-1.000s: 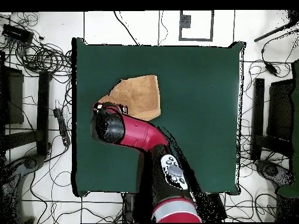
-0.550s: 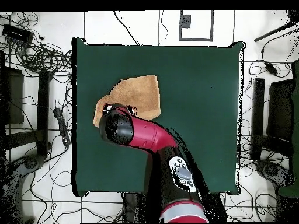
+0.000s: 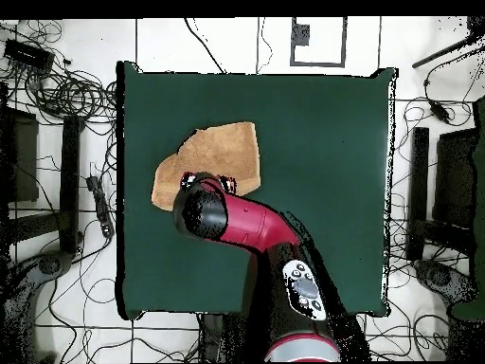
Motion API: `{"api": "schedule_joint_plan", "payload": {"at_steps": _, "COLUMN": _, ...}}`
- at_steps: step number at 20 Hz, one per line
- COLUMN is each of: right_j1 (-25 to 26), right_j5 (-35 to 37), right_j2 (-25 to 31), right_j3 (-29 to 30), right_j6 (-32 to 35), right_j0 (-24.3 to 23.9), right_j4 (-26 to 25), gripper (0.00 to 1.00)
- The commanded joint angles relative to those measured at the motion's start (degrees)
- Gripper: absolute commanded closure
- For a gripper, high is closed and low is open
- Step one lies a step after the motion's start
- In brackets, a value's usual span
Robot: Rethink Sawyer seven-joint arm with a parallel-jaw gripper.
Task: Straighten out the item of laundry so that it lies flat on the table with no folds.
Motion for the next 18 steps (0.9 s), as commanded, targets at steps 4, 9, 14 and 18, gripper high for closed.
{"api": "schedule_joint_plan", "payload": {"at_steps": 4, "right_j1": 6.60, "right_j5": -0.89, "right_j2": -0.05, "right_j3": 2.90, "right_j6": 8.34, "right_j0": -0.97, "right_j4": -3.06, "gripper": 0.00}}
{"api": "schedule_joint_plan", "payload": {"at_steps": 9, "right_j1": 6.68, "right_j5": -3.72, "right_j2": -0.33, "right_j3": 5.10, "right_j6": 12.25, "right_j0": -2.90, "right_j4": -1.27, "gripper": 0.00}}
{"api": "schedule_joint_plan", "payload": {"at_steps": 14, "right_j1": 6.63, "right_j5": -4.31, "right_j2": -2.70, "right_j3": 4.70, "right_j6": 16.01, "right_j0": -1.72, "right_j4": 1.99, "gripper": 0.00}}
{"api": "schedule_joint_plan", "payload": {"at_steps": 18, "right_j1": 5.49, "right_j5": -4.12, "right_j2": -3.42, "right_j3": 6.11, "right_j6": 17.49, "right_j0": -2.96, "right_j4": 3.59, "gripper": 0.00}}
